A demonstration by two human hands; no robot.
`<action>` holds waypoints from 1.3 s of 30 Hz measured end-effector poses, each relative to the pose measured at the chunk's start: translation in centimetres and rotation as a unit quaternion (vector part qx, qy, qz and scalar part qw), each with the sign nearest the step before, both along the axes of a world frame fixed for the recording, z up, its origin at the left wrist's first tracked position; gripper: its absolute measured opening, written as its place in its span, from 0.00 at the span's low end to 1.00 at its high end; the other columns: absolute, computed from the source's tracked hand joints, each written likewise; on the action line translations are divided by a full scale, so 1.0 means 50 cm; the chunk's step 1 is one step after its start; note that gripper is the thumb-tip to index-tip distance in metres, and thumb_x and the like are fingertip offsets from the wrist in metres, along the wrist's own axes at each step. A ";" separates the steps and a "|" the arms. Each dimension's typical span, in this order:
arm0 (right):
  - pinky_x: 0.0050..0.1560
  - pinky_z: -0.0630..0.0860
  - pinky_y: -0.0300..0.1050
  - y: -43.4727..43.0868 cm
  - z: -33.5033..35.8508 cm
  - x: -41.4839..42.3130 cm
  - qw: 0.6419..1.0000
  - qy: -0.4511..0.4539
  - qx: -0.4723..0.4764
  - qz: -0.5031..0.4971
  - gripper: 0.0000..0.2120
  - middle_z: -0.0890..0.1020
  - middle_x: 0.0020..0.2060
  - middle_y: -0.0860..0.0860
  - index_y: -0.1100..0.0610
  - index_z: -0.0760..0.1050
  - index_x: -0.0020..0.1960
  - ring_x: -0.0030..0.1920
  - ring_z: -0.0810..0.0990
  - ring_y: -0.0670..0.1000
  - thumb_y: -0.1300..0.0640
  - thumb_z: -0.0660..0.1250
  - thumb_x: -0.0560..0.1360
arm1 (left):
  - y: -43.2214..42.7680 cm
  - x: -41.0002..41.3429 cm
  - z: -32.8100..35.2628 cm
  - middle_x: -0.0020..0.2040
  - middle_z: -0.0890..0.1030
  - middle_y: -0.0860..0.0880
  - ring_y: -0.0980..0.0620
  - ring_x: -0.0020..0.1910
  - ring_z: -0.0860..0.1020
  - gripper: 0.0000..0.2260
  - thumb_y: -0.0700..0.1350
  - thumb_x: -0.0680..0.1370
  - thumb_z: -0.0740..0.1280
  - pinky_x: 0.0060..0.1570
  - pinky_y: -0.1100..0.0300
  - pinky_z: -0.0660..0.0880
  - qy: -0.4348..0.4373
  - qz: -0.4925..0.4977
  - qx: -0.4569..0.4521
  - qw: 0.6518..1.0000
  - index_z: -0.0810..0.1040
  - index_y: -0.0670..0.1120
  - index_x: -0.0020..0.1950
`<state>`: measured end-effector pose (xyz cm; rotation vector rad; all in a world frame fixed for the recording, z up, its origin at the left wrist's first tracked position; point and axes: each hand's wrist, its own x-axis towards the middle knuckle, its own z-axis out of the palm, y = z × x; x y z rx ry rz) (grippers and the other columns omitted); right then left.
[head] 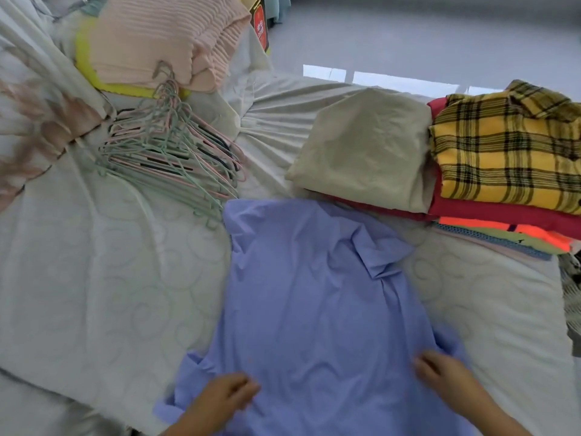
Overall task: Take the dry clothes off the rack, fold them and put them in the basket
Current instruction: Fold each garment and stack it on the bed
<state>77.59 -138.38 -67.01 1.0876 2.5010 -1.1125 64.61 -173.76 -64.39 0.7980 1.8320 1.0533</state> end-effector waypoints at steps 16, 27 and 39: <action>0.30 0.64 0.41 0.179 -0.036 -0.437 0.959 0.107 -0.045 -0.257 0.10 0.74 0.29 0.56 0.50 0.70 0.32 0.31 0.72 0.53 0.54 0.70 0.67 | 0.148 -0.591 -0.109 0.49 0.79 0.31 0.35 0.48 0.78 0.14 0.44 0.73 0.71 0.46 0.46 0.74 0.091 0.427 -0.280 0.855 0.77 0.33 0.48; 0.56 0.71 0.31 0.131 -0.075 -0.418 0.929 0.230 -0.201 -0.208 0.19 0.76 0.57 0.48 0.48 0.65 0.62 0.54 0.74 0.41 0.69 0.57 0.78 | 0.086 -0.565 -0.048 0.33 0.76 0.47 0.61 0.21 0.73 0.10 0.33 0.75 0.66 0.22 0.68 0.70 0.033 0.509 -0.061 0.858 0.69 0.46 0.45; 0.61 0.68 0.59 0.013 -0.090 -0.258 0.996 0.036 0.079 -0.001 0.25 0.71 0.64 0.68 0.72 0.69 0.63 0.63 0.71 0.68 0.61 0.58 0.69 | -0.117 -0.058 -0.079 0.32 0.77 0.50 0.66 0.29 0.74 0.14 0.47 0.63 0.77 0.32 0.72 0.68 -0.051 0.395 -0.258 0.880 0.73 0.45 0.37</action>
